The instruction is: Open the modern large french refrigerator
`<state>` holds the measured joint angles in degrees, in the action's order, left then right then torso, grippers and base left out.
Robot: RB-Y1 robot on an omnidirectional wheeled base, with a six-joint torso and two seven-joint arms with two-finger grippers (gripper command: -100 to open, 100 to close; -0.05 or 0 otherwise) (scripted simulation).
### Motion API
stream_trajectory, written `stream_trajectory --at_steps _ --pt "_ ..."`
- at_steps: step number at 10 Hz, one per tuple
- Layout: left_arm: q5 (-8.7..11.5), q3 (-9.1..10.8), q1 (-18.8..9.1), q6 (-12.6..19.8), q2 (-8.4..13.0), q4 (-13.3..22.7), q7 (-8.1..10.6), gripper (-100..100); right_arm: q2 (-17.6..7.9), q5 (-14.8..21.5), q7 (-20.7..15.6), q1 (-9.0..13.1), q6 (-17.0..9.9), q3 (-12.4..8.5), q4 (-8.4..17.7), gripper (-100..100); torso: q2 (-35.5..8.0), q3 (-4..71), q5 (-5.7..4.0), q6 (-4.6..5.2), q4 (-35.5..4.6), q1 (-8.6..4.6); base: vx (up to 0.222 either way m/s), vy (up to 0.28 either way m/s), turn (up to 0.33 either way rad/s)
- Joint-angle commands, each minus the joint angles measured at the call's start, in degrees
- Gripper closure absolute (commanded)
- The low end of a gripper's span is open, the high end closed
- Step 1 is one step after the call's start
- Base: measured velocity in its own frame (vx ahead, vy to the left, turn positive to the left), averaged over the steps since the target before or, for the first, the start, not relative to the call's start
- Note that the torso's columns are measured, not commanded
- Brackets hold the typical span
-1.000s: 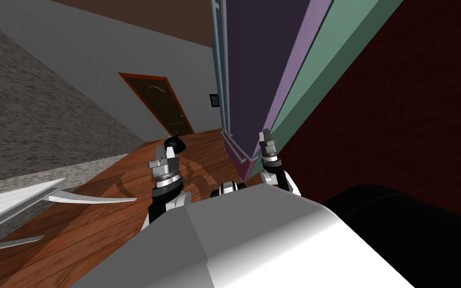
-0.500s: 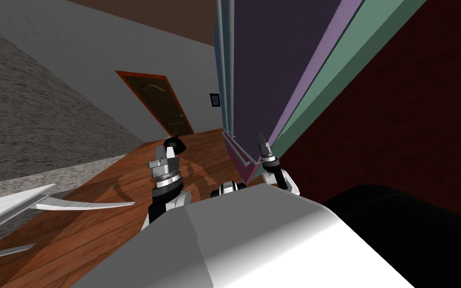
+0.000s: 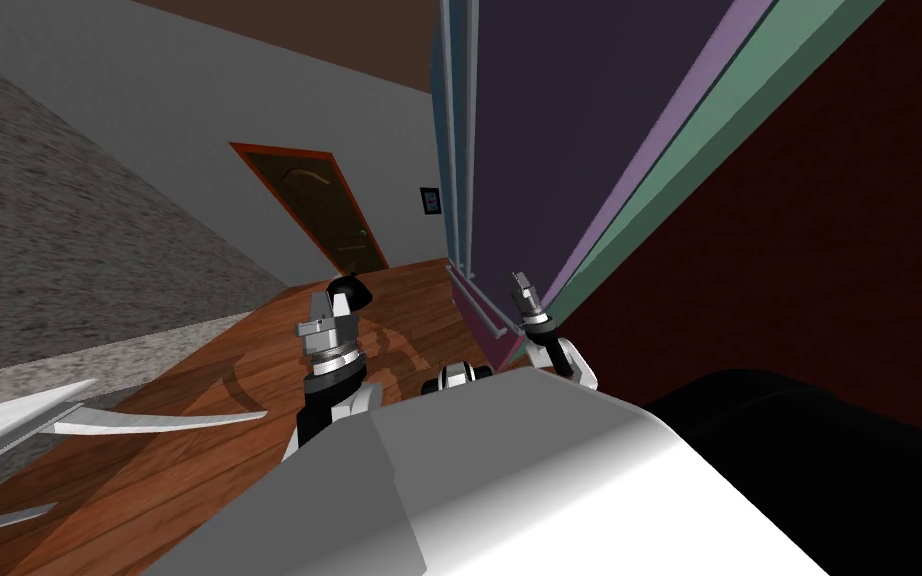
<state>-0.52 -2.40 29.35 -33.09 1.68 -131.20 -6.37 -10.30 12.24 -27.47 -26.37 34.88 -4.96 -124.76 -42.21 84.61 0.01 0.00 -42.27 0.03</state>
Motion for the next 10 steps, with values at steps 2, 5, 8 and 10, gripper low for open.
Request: stream_trajectory --at_steps 2,5,8,10 --pt "0.0 0.00 0.0 0.0 0.0 0.0 0.00 0 -0.6 2.8 -5.5 1.0 0.3 -1.5 3.3 -100 -0.1 -0.1 -0.02 0.00 0.0 -0.03 0.094 0.063 -0.005" --pt "0.0 0.00 0.0 0.0 0.0 0.0 0.00 0 -0.8 3.9 -8.6 1.3 0.5 -2.0 4.7 -100 -0.1 -0.1 -0.02 0.00 0.0 -0.07 0.076 0.051 -0.004" --pt "0.0 0.00 0.0 0.0 0.0 0.0 0.00 0 -1.3 6.1 -13.2 1.9 0.9 -3.1 7.5 -100 0.0 0.0 0.00 0.00 0.0 0.03 0.086 0.054 -0.006" --pt "0.0 0.00 0.0 0.0 0.0 0.0 0.00 0 -1.8 8.4 -16.9 2.5 1.2 -4.2 10.5 -100 -0.1 0.0 -0.01 0.00 0.0 -0.03 0.093 0.056 -0.005"
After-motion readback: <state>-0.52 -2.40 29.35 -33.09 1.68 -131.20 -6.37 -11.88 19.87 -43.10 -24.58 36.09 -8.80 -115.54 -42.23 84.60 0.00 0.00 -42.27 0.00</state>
